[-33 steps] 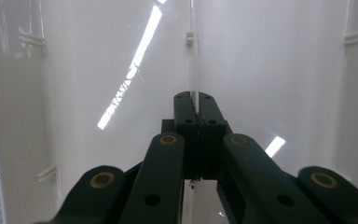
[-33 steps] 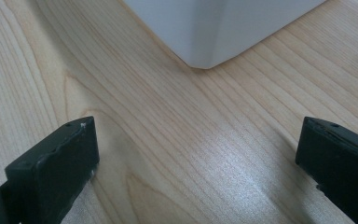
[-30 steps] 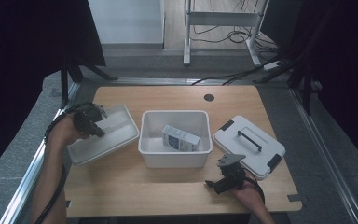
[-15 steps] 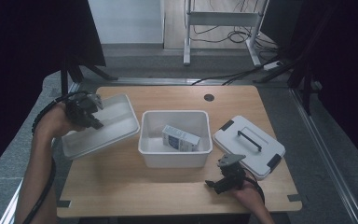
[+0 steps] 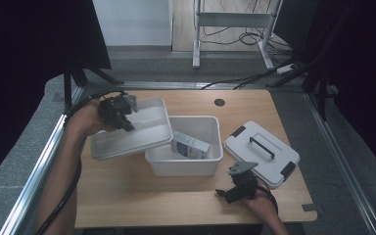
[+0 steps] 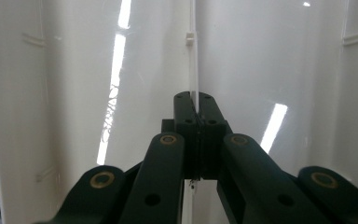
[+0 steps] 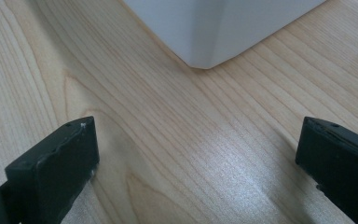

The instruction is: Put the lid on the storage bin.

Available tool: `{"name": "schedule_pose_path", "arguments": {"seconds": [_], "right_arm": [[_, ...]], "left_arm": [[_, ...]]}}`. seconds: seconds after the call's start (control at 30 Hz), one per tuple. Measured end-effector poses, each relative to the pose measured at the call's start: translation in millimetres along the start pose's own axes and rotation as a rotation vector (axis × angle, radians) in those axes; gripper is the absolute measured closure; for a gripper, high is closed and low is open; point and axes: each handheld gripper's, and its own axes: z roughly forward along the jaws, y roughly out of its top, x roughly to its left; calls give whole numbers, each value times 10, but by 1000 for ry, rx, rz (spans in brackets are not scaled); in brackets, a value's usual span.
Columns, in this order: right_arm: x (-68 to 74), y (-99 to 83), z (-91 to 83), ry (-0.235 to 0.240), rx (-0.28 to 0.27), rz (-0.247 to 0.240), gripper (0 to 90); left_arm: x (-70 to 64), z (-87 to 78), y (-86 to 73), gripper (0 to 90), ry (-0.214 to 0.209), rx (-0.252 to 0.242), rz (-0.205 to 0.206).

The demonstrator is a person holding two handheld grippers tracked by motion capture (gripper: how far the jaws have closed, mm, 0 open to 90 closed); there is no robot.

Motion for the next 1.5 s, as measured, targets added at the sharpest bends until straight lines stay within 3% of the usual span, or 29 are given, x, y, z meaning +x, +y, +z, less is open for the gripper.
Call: {"name": "schedule_pose_path", "arguments": {"seconds": [0.6,0.9,1.07,1.27,1.4,1.5], "right_arm": [[-3,-1,2,-2,-2,-5,0],[-3,-2,1,-2,-1,-6,0],[-2,-2,2,-2,-1,-5,0],[-2,-2,0,0,1,-4,0],[-2,-2,-1,0,2,-5,0],[-2,-2,0,0,1,-4,0]], "left_arm": [[-100,340,901,891,-47,-15,120],[-182,582,1301,891,-54,14,180],[-199,749,1391,891,-59,33,192],[-168,883,1333,891,-90,29,177],[-197,929,1356,890,-78,52,180],[-205,929,1355,858,-56,45,157]]}}
